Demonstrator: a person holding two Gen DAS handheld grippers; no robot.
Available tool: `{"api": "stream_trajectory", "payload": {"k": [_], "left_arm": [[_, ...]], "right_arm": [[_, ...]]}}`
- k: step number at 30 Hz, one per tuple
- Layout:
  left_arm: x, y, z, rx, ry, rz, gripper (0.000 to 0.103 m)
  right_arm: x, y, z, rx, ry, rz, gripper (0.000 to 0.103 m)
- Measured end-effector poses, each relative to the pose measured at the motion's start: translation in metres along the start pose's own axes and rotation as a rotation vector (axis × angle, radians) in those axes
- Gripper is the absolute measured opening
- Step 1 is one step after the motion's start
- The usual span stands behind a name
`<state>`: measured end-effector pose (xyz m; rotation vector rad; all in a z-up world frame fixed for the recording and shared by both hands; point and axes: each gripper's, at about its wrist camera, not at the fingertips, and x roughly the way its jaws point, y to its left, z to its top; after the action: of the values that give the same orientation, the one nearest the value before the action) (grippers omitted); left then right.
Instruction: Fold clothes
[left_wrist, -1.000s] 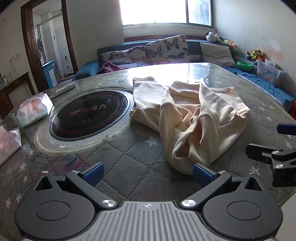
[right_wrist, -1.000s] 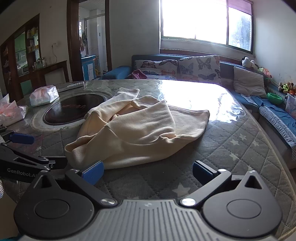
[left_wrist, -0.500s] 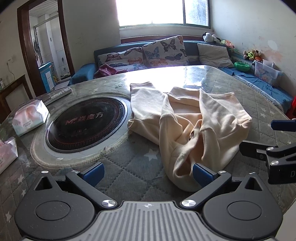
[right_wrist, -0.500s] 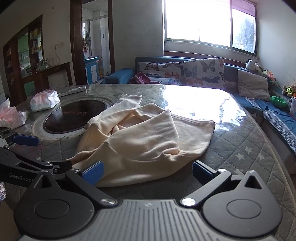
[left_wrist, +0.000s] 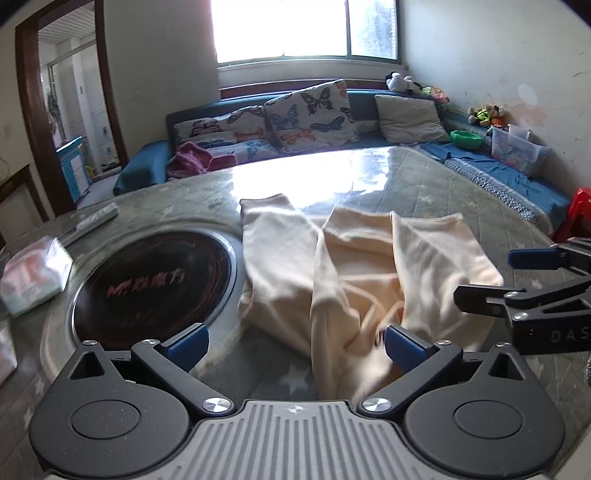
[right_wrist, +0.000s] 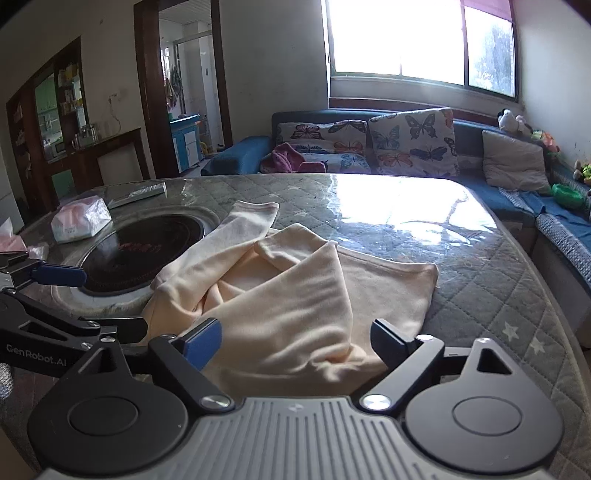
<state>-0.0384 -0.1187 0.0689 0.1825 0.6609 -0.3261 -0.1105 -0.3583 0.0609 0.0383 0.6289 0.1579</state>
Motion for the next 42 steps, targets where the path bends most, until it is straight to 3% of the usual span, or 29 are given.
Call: {"api": "stream_trajectory", "payload": {"k": [10,21,25,26,27,29,32,42], "left_arm": [[0.051,0.000,0.041,0.037,0.012,-0.069,0.079],[0.111,-0.013,0.062,0.111,0.107,-0.100,0.077],[0.127,-0.007,0.060,0.085,0.158,-0.107,0.050],[0.130,-0.004,0.060,0.072,0.169,-0.115,0.044],[0.129,-0.002,0.059,0.067,0.168,-0.120,0.042],[0.127,0.003,0.057,0.063,0.158,-0.129,0.019],[0.118,0.013,0.057,0.025,0.138,-0.149,0.006],[0.043,0.061,0.044,-0.113,-0.004,-0.109,0.003]], "right_arm": [[0.048,-0.022,0.037,0.003,0.033,0.029,0.068],[0.112,-0.046,0.060,0.068,0.116,0.062,0.053],[0.131,-0.045,0.060,0.059,0.148,0.063,0.047],[0.134,-0.046,0.060,0.062,0.155,0.073,0.040],[0.136,-0.046,0.059,0.064,0.159,0.078,0.036],[0.139,-0.046,0.057,0.075,0.170,0.088,0.027],[0.133,-0.046,0.057,0.070,0.154,0.088,0.011],[0.052,-0.063,0.052,0.080,0.007,-0.002,0.006]]}}
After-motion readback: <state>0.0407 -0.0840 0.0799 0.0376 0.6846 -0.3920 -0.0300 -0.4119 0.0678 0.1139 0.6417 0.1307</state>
